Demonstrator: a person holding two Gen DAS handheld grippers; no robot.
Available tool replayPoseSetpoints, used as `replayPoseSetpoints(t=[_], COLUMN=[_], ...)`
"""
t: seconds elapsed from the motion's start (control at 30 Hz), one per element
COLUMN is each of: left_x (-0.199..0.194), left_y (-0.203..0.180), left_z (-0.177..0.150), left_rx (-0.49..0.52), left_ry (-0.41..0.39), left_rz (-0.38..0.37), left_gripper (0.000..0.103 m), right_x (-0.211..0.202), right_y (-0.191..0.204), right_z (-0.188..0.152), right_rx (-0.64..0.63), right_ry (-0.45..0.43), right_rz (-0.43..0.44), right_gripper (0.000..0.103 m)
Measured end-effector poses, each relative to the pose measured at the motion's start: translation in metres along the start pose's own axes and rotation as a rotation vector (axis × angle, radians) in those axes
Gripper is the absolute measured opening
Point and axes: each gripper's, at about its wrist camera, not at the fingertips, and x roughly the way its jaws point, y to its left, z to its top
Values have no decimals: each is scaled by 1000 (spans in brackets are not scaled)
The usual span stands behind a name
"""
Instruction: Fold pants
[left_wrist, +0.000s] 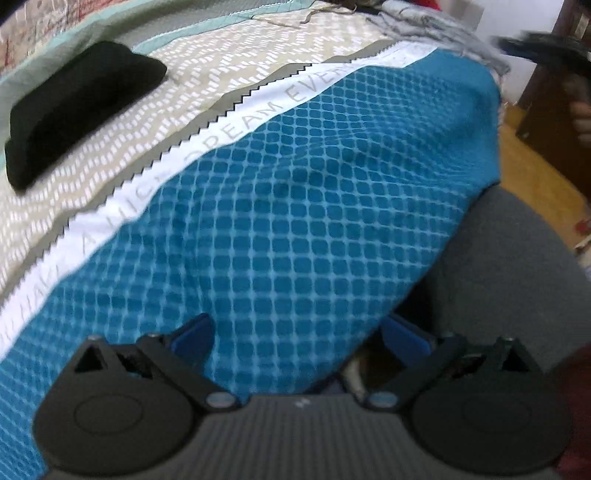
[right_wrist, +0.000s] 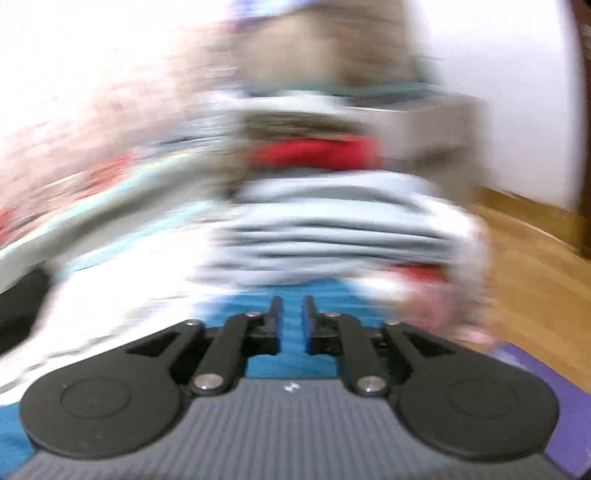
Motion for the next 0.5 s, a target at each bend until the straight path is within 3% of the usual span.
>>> replayPoseSetpoints(t=[0.03,0.17,0.33,0.5], left_x=[-7,-45,-68,-69], left_y=[7,47,122,154], left_z=[-5,-16,-26,-44], left_rx=[-21,-142,-388,-531], left_ry=[-14,-133,-194,-183], left_rz=[-12,43,190,233], left_gripper=[91,92,92,92], right_x=[10,41,61,54], right_y=[35,158,255,286], right_z=[-1,-35,-70,-88], right_rx=[-43,-152,-262,-271], right_ry=[28,184,314,429], right_rz=[87,360,502,556], right_gripper=[30,30,30,30])
